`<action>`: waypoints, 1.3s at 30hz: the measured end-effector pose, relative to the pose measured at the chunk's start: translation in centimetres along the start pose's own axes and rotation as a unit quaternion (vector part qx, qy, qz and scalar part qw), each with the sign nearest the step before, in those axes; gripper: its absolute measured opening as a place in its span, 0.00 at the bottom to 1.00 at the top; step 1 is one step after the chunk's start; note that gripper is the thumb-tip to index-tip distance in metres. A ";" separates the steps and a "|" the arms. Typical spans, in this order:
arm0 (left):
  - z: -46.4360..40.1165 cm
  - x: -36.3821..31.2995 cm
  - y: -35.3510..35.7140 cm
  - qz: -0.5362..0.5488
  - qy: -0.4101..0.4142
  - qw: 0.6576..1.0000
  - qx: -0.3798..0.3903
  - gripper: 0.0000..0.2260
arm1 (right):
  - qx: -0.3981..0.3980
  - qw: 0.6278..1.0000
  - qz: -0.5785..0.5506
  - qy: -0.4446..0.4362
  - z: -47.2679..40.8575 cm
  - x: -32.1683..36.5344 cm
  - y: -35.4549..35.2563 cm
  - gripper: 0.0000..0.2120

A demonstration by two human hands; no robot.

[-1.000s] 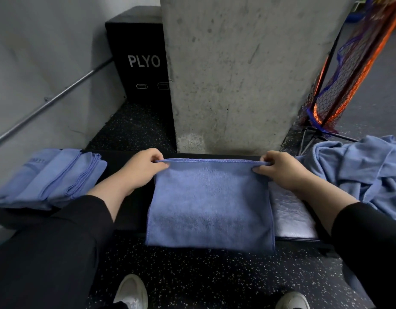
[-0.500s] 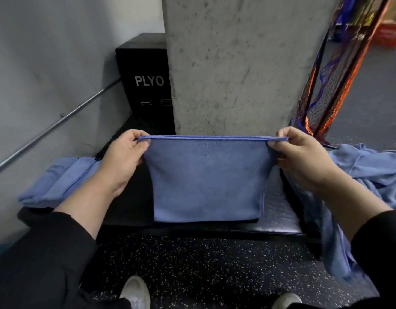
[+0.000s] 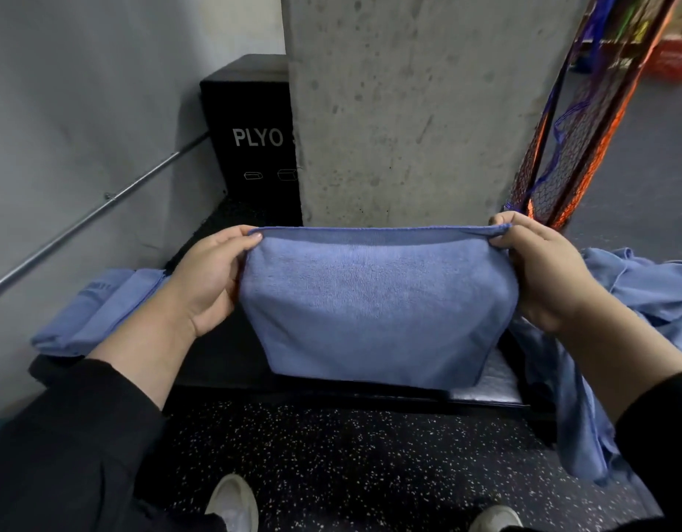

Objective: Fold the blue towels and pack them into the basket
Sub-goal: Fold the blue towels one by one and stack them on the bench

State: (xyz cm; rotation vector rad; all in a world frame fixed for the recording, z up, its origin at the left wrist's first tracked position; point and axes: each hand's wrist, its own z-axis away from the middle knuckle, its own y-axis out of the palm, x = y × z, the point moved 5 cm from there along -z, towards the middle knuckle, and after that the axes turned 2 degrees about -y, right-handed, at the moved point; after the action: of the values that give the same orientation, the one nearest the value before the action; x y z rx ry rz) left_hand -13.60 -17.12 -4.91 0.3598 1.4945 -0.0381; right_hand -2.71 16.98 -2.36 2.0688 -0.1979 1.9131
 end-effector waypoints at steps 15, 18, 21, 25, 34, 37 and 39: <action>-9.0 7.3 -0.6 -0.481 0.047 0.860 -0.166 0.16 | -0.074 0.879 0.470 -0.041 -9.4 -10.3 1.6 0.23; -7.2 11.9 1.3 -0.610 0.073 0.788 0.040 0.16 | 0.065 0.838 0.541 -0.032 -7.1 -15.0 4.4 0.19; -5.4 15.5 1.7 -0.707 0.045 0.681 0.185 0.23 | 0.182 0.762 0.621 -0.010 -4.1 -19.5 5.4 0.24; -4.6 16.9 0.5 -0.727 -0.014 0.650 0.223 0.28 | 0.211 0.735 0.643 -0.046 -2.7 -21.0 4.1 0.29; -3.1 17.1 0.2 -0.748 -0.044 0.630 0.207 0.29 | 0.206 0.687 0.696 -0.029 -0.9 -20.7 1.2 0.42; -2.1 16.7 -0.6 -0.759 -0.050 0.617 0.199 0.30 | 0.164 0.701 0.694 0.013 -0.5 -20.6 -0.1 0.35; -1.8 16.4 -0.9 -0.769 -0.051 0.609 0.187 0.30 | 0.133 0.709 0.692 0.016 -0.2 -20.1 -0.7 0.33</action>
State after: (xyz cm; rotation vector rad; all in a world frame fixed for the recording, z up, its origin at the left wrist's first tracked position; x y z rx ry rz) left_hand -14.12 -14.31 -21.20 -0.7163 1.2400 -1.7434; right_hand -4.63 15.46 -22.36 2.1614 -2.0813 2.7454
